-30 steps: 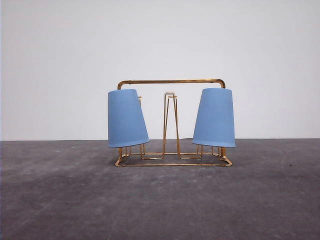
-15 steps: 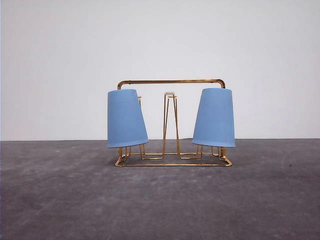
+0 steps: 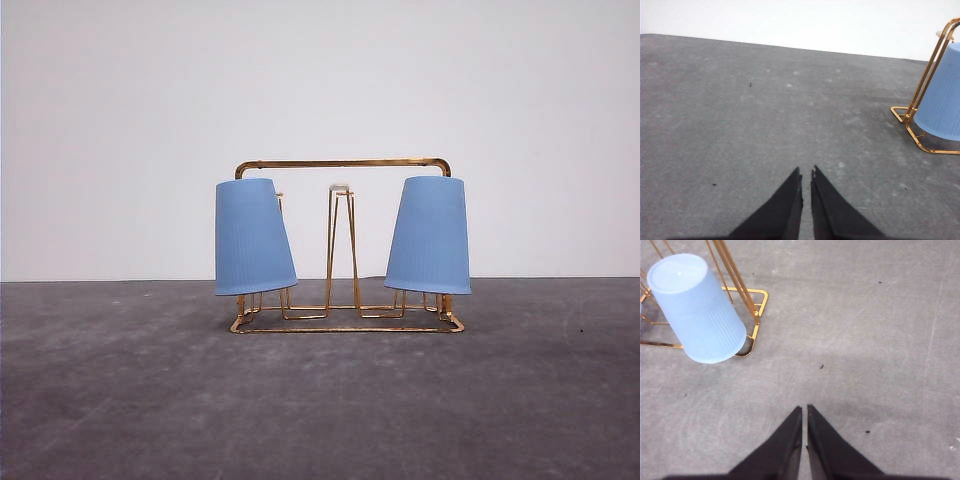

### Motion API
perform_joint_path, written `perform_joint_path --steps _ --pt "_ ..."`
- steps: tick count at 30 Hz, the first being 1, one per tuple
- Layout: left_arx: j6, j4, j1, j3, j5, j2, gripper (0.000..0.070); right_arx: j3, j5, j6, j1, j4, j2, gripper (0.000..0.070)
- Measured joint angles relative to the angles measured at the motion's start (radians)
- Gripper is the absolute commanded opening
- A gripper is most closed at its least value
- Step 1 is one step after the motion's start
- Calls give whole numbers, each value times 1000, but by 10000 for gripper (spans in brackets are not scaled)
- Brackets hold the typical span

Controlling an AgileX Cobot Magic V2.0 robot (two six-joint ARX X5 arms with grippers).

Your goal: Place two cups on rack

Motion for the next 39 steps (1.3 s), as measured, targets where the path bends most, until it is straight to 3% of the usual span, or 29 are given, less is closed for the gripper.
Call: perform_joint_path --steps 10,14,23,28,39 --pt "0 0 0 0 0 0 15 0 1 -1 4 2 -1 14" --pt "0 0 0 0 0 0 15 -28 25 -35 2 44 -38 14" --pt "0 0 0 0 0 0 15 -419 43 -63 2 367 -346 14" --pt "0 0 0 0 0 0 15 -590 54 -64 2 385 -531 14" --pt "0 0 0 0 0 0 15 -747 79 -64 2 391 -836 14"
